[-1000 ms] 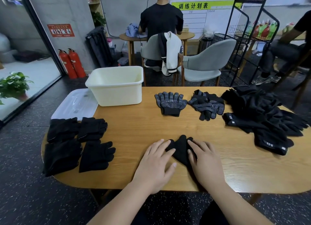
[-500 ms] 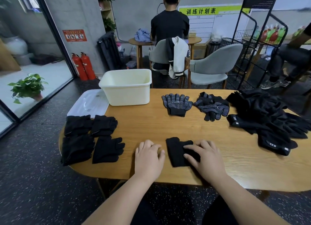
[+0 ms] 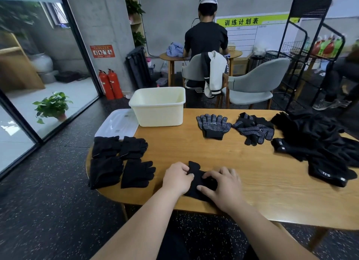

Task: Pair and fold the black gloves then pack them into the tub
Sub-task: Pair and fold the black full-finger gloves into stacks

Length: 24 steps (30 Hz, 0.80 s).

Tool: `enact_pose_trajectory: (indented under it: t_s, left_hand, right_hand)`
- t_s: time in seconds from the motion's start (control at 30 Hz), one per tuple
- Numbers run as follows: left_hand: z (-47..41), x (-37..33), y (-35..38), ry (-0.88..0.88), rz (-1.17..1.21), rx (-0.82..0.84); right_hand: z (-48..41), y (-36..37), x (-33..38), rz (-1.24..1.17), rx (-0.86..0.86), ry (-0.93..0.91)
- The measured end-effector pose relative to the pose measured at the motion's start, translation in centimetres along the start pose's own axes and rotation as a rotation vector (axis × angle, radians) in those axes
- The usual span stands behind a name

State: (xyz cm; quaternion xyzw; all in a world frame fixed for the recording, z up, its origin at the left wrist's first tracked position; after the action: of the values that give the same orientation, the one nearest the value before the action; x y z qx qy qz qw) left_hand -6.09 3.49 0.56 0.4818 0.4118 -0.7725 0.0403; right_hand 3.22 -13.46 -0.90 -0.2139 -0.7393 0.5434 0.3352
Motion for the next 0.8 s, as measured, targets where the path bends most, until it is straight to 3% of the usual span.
enact_pose_trajectory:
  t_s: [0.27, 0.8]
  left_hand:
    - [1.0, 0.1, -4.6, 0.066, 0.235, -0.117]
    - [0.8, 6.4, -18.2, 0.069, 0.295, -0.421]
  right_hand:
    - [-1.5, 0.0, 3.2, -0.047, -0.003, -0.085]
    - [-5.6, 1.1, 17.8, -0.129, 0.035, -0.307]
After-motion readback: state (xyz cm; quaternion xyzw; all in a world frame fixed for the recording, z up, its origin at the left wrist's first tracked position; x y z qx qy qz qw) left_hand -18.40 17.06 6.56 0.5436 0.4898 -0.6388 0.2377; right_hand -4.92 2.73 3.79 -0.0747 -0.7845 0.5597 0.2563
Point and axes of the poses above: each hand's wrist, its own z-axis away from the middle knuckle, its own y-axis out of the palm, x = y × z, the point moved 8 cm from there along -z, towards the middle knuckle, and after that the axes turned 11 degrees about z, right-handed, at the moved point
